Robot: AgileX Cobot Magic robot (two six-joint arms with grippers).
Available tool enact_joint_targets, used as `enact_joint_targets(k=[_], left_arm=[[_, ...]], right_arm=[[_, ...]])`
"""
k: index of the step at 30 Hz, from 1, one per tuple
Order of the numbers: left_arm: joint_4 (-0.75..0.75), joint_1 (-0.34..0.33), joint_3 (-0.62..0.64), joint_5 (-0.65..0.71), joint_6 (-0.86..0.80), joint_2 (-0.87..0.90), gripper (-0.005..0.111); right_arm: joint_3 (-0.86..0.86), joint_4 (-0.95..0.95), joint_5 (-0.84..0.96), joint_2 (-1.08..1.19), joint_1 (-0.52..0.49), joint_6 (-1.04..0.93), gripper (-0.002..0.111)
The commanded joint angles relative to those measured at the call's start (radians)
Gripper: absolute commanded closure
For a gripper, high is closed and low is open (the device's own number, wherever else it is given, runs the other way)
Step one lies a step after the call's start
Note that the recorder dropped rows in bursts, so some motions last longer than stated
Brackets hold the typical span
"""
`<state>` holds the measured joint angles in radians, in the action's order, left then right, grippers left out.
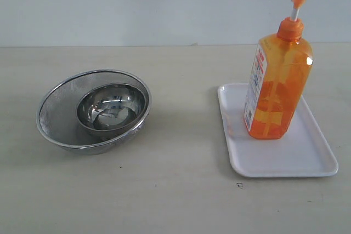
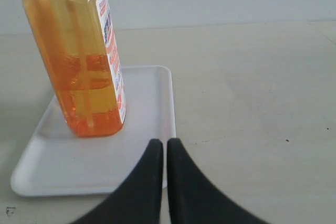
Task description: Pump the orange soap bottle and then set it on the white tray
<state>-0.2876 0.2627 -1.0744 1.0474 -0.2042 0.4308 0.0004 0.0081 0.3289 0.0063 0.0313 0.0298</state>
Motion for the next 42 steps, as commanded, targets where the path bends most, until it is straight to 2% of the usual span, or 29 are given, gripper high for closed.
enact_joint_targets(k=[1,11,42], left_arm=[[0.0,-0.002,0.007,-0.005,0.01,-0.006,0.102],[0.0,-0.002,0.007,-0.003,0.01,-0.006,0.102],[0.0,-0.002,0.007,-0.005,0.01,-0.006,0.102]], right_arm=[[0.0,-0.008,-0.003,-0.006,-0.004,-0.022,0.108],[0.0,-0.02,-0.003,-0.006,-0.044,-0.036,0.108],[0.0,-0.02,-0.002,-0.006,-0.045,-0.039,0.108]])
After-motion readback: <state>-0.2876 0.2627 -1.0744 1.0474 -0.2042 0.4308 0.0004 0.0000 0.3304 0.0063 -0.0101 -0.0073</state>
